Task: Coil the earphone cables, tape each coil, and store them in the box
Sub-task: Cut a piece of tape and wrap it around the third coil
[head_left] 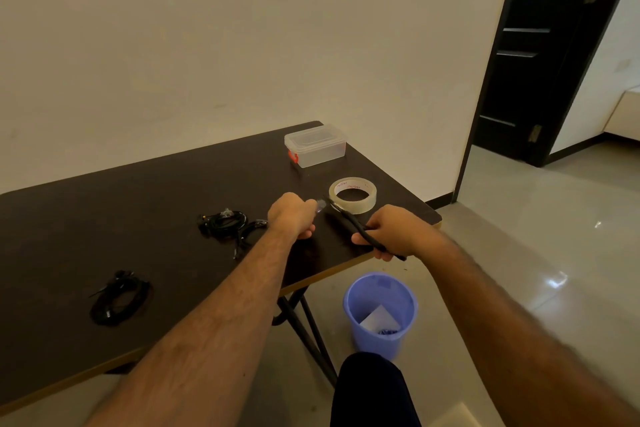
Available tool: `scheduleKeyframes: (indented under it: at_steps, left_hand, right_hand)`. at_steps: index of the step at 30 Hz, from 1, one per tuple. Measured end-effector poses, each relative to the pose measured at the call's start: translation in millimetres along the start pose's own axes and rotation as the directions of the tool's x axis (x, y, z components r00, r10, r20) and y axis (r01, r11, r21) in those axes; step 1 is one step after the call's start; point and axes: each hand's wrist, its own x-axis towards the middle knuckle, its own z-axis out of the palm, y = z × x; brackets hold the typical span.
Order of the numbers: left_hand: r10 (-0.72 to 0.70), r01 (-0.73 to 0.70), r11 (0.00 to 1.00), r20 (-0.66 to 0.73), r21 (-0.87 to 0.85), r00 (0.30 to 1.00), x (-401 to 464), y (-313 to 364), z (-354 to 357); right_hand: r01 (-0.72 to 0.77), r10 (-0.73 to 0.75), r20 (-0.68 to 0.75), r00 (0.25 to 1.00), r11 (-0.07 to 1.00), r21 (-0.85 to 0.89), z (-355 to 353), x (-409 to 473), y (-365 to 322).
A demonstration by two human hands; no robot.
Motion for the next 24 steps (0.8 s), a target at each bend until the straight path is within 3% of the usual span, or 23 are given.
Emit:
scheduleKeyframes:
  at_steps: [9, 19, 24]
  left_hand:
    - [0.021, -0.02, 0.998, -0.006, 0.061, 1.0, -8, 4, -6]
    - [0.037, -0.037, 0.999, 0.03, -0.012, 0.999, -8, 2, -5]
    - [0.067, -0.066, 0.997, 0.04, -0.036, 0.997, -10, 1, -9]
  right_hand:
    - [-0.071, 0.009, -0.196, 0.981, 0.946, -0.316, 3, 17, -6]
    - [-0.167, 0.02, -0.342, 0.939, 0.899, -0.406, -2, 30, -17]
    - [-0.24, 0.017, -0.405, 0.914, 0.826, -0.509, -3, 31, -21]
